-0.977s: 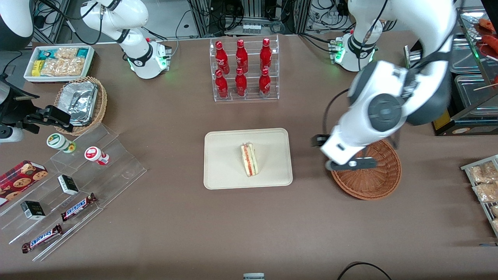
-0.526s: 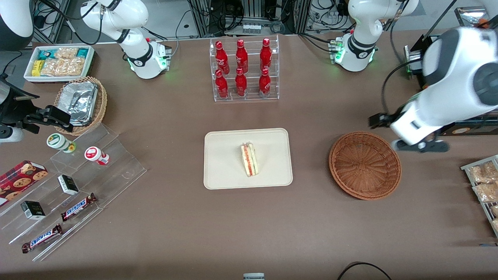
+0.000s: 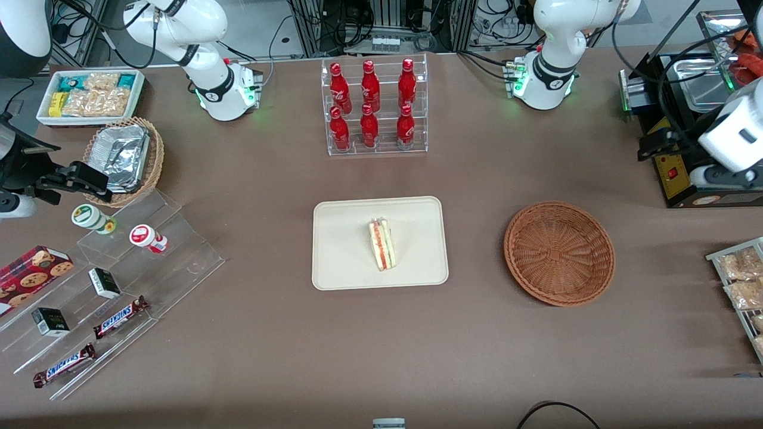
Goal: Place sandwich from basket to tray
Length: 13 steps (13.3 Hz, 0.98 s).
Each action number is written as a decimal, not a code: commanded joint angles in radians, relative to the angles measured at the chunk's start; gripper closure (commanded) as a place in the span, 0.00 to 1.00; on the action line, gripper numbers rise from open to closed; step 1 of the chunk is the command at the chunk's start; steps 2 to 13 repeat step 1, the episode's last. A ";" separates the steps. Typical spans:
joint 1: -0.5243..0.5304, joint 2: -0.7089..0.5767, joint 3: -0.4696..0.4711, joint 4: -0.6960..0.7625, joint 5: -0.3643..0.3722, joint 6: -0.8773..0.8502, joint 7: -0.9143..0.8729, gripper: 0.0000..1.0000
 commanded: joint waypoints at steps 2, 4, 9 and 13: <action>-0.003 -0.043 0.004 -0.008 -0.009 -0.028 0.012 0.00; -0.003 -0.043 0.004 -0.008 -0.009 -0.028 0.012 0.00; -0.003 -0.043 0.004 -0.008 -0.009 -0.028 0.012 0.00; -0.003 -0.043 0.004 -0.008 -0.009 -0.028 0.012 0.00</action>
